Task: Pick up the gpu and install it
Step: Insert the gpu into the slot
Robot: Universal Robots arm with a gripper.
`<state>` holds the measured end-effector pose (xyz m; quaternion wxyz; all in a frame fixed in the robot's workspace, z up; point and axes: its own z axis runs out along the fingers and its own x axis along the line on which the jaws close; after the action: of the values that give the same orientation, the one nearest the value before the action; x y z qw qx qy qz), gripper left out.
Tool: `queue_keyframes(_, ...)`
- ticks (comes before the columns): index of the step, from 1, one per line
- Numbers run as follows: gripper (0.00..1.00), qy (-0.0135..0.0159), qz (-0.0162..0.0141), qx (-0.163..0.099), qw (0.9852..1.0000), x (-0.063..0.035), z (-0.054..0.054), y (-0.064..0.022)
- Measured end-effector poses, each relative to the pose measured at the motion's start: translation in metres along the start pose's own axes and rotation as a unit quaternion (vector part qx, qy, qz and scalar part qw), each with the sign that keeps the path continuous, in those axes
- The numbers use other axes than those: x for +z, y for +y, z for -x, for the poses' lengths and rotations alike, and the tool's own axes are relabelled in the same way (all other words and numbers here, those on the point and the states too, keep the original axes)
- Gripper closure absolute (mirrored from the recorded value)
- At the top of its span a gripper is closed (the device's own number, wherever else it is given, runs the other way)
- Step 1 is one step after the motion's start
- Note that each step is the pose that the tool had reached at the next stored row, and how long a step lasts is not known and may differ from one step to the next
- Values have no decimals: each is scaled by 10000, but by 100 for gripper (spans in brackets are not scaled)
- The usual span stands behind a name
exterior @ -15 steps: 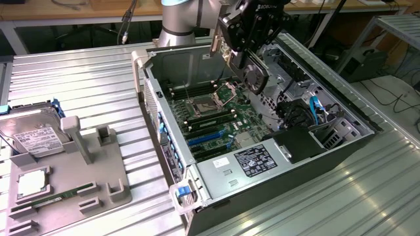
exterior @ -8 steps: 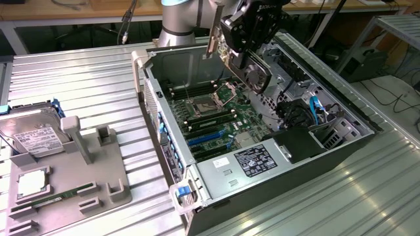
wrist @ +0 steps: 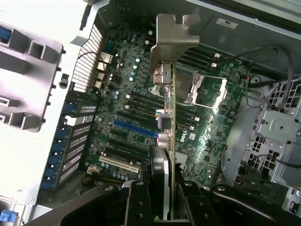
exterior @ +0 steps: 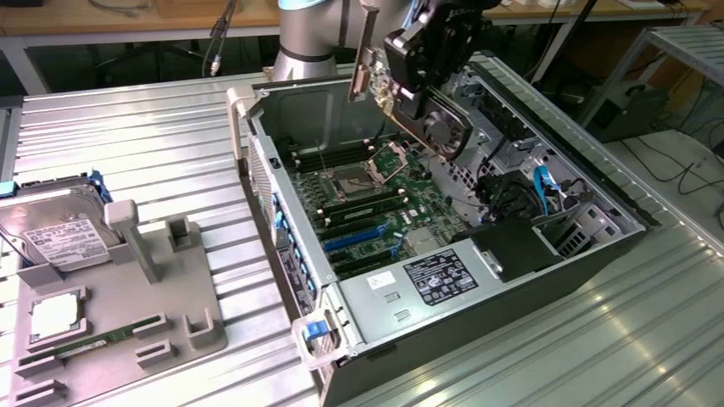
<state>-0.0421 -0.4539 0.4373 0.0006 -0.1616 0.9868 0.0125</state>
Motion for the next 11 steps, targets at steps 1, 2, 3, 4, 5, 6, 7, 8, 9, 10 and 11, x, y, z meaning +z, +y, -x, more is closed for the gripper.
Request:
queue_keyframes(1,72,1,0,-52,10000,0,0,0)
queue_keyframes(2,72,3,0,-128,9999,0,0,-1)
queue_keyframes(3,72,5,1,-206,9998,0,-1,-2)
queue_keyframes(4,72,6,1,-262,9997,0,-1,-3)
queue_keyframes(5,72,8,1,-324,9995,0,-1,-4)
queue_keyframes(6,72,10,2,-380,9993,-1,-1,-4)
queue_keyframes(7,72,12,2,-452,9990,-1,-2,-5)
queue_keyframes(8,72,13,3,-544,9985,0,-2,-6)
queue_keyframes(9,72,17,3,-677,9977,-1,-2,-6)
queue_keyframes(10,72,20,4,-792,9969,-1,-2,-7)
queue_keyframes(11,72,22,4,-871,9962,-1,-2,-7)
